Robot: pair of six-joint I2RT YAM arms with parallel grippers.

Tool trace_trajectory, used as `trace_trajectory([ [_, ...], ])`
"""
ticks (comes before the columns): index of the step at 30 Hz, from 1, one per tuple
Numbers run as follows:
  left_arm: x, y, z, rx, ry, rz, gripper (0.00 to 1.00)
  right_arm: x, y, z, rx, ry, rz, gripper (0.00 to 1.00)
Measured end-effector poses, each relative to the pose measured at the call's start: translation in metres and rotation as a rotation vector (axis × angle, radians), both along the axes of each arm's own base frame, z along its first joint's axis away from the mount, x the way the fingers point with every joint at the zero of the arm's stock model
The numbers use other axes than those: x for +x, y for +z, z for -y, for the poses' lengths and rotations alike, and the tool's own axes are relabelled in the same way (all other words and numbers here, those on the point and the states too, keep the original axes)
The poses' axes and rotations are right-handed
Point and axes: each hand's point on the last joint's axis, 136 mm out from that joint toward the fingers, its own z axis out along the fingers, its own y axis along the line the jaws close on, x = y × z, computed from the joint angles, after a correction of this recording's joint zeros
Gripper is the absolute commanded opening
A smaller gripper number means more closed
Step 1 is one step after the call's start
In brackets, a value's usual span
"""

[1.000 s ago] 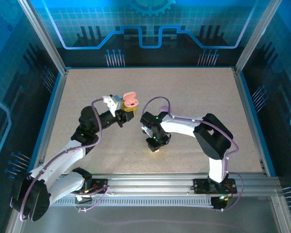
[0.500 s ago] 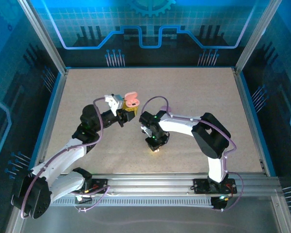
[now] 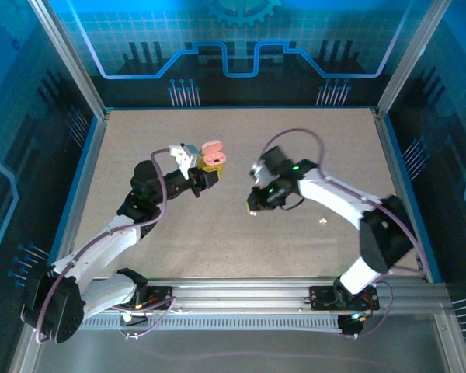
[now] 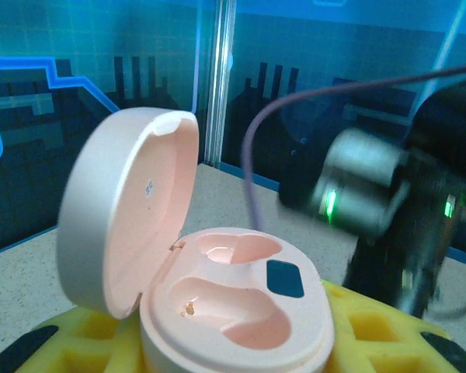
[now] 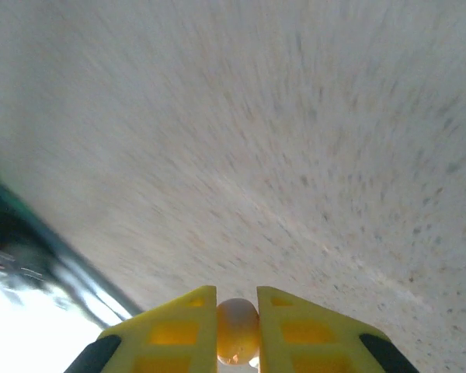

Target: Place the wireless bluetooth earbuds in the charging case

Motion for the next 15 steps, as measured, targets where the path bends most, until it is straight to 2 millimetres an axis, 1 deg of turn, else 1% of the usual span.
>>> trace_trajectory([
  [3, 0.007, 0.003, 0.004, -0.001, -0.004, -0.005, 0.31, 0.026, 0.051, 0.010, 0.241, -0.095, 0.032, 0.17],
  [6, 0.013, 0.000, 0.007, 0.001, -0.014, -0.016, 0.31, 0.037, 0.084, 0.008, 0.426, -0.089, 0.018, 0.17],
  [9, 0.015, -0.007, 0.012, 0.007, -0.035, -0.033, 0.31, 0.037, 0.108, 0.004, 0.570, -0.048, -0.024, 0.16],
  [12, 0.015, -0.012, 0.015, 0.010, -0.057, -0.041, 0.31, 0.034, 0.123, 0.002, 0.664, 0.002, -0.067, 0.16],
  [15, 0.013, -0.014, 0.018, 0.011, -0.083, -0.041, 0.31, 0.030, 0.136, -0.002, 0.719, 0.048, -0.105, 0.16],
])
